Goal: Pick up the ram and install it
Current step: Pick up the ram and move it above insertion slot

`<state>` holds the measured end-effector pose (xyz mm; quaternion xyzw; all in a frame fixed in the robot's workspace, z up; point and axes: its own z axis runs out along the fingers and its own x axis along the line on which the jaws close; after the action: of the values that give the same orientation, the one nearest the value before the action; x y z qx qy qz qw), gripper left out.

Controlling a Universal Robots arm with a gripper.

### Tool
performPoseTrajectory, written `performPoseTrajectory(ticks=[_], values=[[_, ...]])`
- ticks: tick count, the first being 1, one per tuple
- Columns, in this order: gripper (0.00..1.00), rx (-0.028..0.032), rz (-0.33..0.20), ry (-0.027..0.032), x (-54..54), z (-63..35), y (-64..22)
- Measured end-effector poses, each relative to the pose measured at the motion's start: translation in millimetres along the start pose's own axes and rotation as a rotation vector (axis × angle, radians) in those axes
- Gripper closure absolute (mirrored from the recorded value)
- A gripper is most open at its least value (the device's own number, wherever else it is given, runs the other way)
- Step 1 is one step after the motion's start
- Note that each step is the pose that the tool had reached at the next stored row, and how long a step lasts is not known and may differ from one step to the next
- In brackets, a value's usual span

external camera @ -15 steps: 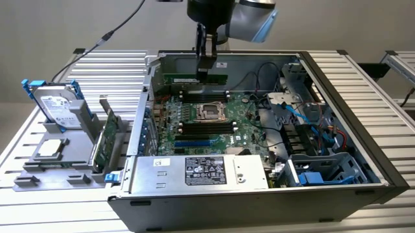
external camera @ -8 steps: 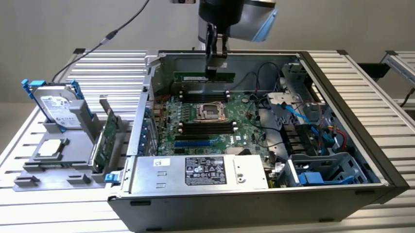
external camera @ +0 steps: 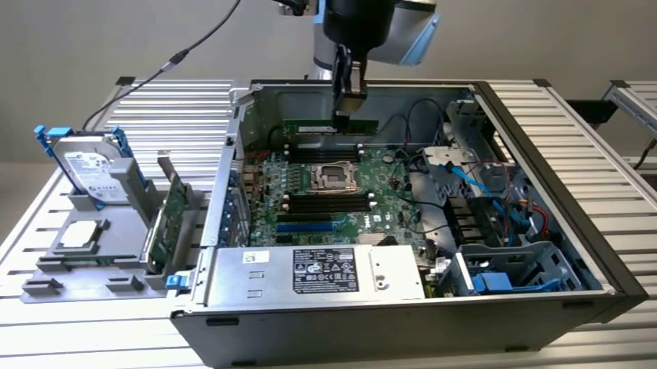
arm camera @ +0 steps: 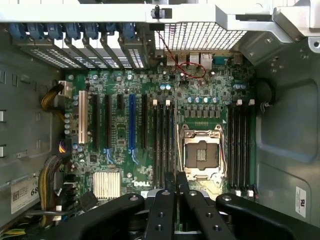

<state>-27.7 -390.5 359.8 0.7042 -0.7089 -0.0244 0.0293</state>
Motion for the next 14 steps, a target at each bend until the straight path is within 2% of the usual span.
performPoseTrajectory(ticks=[8,14], values=[[0.87,0.0027,0.0,0.0038,-1.6,12.8,-5.7],[0.87,0.0027,0.0,0.0045,-3.0,14.5,-6.9]])
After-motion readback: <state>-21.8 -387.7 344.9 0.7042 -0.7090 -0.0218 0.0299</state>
